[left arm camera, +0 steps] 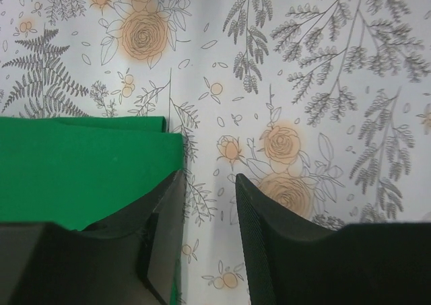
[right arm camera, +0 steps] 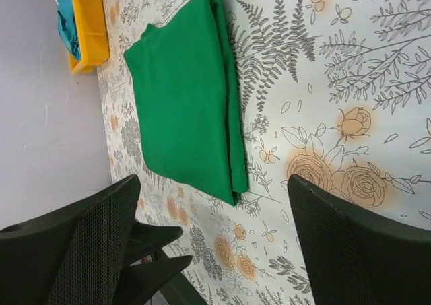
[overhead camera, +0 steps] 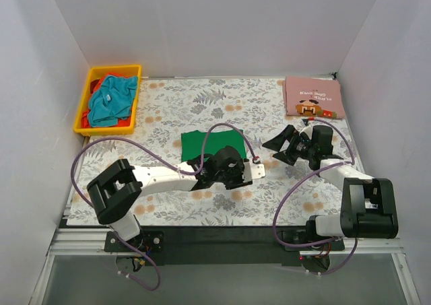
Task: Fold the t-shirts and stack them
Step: Fold the tshirt, then neatly place the folded tshirt to the corner
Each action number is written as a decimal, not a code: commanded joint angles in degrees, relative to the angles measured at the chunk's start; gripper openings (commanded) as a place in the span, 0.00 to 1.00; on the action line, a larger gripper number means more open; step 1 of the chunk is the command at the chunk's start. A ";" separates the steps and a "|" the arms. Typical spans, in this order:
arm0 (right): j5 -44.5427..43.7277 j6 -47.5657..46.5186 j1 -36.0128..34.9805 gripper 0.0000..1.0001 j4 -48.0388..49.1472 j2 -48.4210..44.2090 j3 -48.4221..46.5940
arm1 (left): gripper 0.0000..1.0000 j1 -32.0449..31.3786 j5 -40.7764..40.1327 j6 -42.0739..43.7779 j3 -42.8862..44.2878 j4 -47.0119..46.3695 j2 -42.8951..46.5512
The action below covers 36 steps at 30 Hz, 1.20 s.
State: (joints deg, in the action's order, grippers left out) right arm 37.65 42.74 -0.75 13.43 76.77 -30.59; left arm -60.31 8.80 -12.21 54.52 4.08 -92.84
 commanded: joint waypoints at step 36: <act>-1.70 7.62 -0.56 0.88 6.34 7.25 4.04 | 0.00 3.54 -1.94 8.69 -1.53 -16.29 -12.19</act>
State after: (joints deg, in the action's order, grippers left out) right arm 36.29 50.02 -0.93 17.74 84.12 -25.85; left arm -57.47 6.24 -3.44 51.24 -13.19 -104.71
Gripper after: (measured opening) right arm 0.882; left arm 0.016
